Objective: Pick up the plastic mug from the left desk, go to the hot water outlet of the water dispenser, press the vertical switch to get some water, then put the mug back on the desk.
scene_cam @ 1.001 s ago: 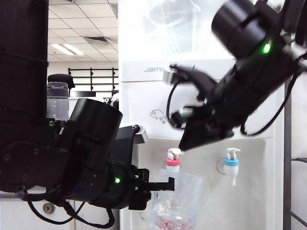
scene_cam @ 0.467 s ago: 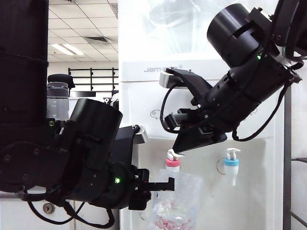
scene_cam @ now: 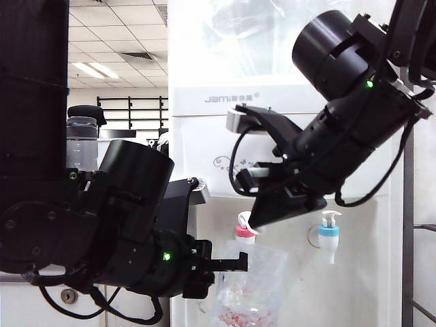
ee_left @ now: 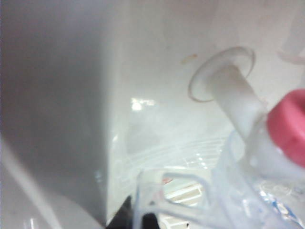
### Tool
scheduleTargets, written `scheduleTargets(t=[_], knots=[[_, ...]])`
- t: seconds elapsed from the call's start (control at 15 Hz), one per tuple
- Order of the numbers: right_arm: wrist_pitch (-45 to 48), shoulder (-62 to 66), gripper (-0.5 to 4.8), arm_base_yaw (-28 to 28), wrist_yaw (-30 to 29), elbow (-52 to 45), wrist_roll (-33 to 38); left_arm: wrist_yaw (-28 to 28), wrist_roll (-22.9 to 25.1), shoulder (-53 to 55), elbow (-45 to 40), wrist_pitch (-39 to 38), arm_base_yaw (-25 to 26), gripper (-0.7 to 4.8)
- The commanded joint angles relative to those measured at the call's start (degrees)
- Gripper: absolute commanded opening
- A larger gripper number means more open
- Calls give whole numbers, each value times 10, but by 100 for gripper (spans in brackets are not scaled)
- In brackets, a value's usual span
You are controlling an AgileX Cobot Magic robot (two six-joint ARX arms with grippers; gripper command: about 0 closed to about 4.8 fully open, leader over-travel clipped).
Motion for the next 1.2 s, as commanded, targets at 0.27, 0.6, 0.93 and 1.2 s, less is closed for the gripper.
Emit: scheduleTargets(t=[0.27, 0.6, 0.93, 1.2], knots=[[-12, 5, -6, 0, 6, -3, 2, -21, -8, -9, 8, 68, 4, -5], [3, 5, -6, 0, 9, -3, 2, -21, -9, -9, 8, 68, 4, -5], [3, 5, -6, 0, 13, -3, 2, -21, -9, -9, 8, 68, 4, -5], [3, 5, -6, 0, 28, -3, 2, -21, -9, -9, 8, 68, 4, -5]])
